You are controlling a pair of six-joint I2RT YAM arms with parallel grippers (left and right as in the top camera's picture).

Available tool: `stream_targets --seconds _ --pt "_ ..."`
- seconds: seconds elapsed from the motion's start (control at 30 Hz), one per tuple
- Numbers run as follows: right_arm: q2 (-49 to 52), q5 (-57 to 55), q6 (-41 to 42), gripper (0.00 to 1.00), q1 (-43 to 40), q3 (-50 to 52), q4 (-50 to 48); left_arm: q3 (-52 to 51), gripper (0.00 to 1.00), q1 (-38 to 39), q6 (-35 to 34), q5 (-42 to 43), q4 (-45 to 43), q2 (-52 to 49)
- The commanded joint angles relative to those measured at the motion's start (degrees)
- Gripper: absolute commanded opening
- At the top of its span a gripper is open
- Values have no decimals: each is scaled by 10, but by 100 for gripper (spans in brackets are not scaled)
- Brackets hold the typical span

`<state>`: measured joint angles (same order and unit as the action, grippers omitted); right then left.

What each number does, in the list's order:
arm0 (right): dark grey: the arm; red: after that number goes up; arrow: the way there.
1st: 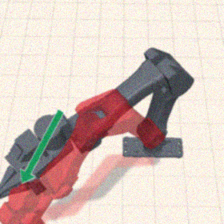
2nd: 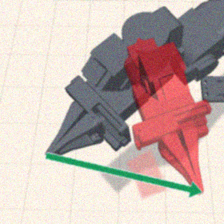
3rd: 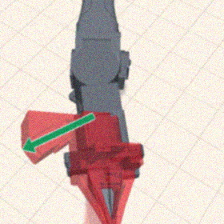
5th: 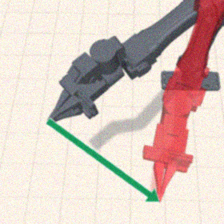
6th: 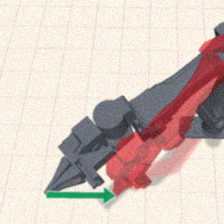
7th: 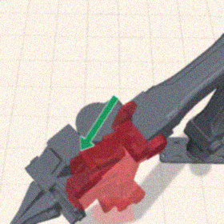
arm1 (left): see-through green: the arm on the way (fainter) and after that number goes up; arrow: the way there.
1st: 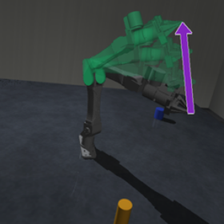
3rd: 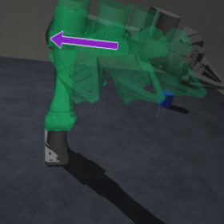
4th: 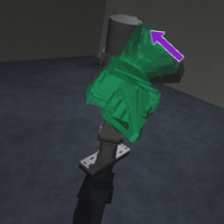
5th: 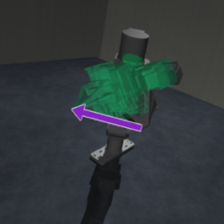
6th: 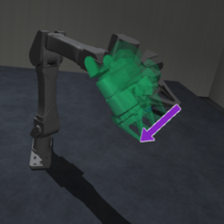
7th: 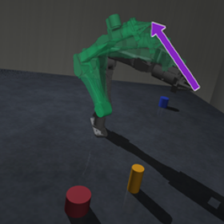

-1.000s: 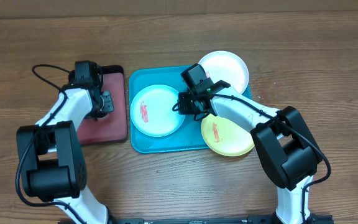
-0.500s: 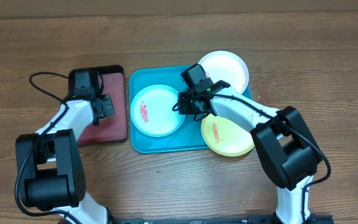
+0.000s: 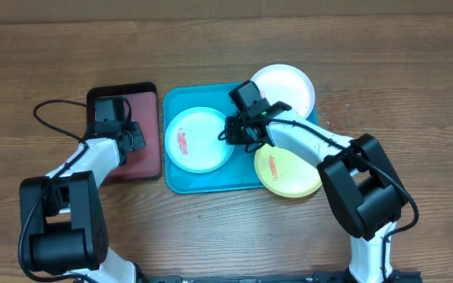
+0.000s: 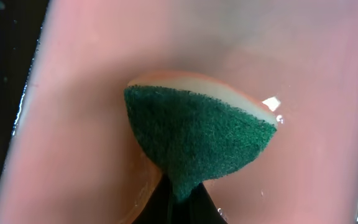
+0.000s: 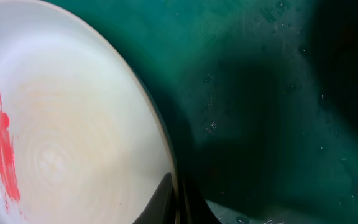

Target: Clean dirty plates on tray and stack at the side

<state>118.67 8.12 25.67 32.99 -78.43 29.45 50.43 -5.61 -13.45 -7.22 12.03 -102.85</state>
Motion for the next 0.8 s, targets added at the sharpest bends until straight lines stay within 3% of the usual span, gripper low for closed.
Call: stream_targets --seconds 0.0,0.23,0.5,0.77 --pt "10 -3 -2 4 -2 -3 4 -76 4 0 -14 -6 38 -78" --pt "10 -3 -2 4 -2 -3 6 -11 4 0 -13 -7 108 -76" --pt "10 -3 -2 4 -2 -3 6 191 4 1 21 6 316 -76" --pt "10 -3 -1 4 -2 -3 4 387 4 19 63 74 508 -74"
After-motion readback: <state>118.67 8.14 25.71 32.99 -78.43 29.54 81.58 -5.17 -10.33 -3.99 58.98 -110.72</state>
